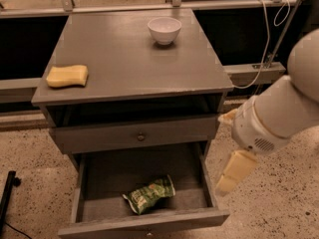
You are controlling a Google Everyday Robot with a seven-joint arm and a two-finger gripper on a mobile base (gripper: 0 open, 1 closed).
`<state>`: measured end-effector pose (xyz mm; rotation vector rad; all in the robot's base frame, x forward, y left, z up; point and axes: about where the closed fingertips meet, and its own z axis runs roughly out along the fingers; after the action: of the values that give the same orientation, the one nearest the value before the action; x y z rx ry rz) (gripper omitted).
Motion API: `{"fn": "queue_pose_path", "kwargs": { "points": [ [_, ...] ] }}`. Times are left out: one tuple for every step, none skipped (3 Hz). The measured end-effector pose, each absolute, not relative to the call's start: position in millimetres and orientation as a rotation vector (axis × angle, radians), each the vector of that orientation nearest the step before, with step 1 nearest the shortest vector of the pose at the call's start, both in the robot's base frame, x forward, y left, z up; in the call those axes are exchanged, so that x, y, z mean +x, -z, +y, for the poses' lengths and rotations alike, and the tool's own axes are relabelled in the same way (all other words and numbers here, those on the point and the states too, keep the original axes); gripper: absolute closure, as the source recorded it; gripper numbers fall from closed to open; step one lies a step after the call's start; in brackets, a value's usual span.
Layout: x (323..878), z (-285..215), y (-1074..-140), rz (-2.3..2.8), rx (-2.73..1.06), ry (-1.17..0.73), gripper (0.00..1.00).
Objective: Pick green jalapeno chip bag from middle drawer and place on counter
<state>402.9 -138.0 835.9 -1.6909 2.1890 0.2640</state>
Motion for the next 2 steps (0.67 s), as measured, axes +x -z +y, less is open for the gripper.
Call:
{"fn": "queue_pose_path", "kwargs": {
  "points": [
    [377.7, -140.6, -793.4, 2.115, -1.677, -0.298, 0.0],
    [382.0, -136.4, -796.0, 2.029, -1.753, -0.231, 0.0]
  ]
}}
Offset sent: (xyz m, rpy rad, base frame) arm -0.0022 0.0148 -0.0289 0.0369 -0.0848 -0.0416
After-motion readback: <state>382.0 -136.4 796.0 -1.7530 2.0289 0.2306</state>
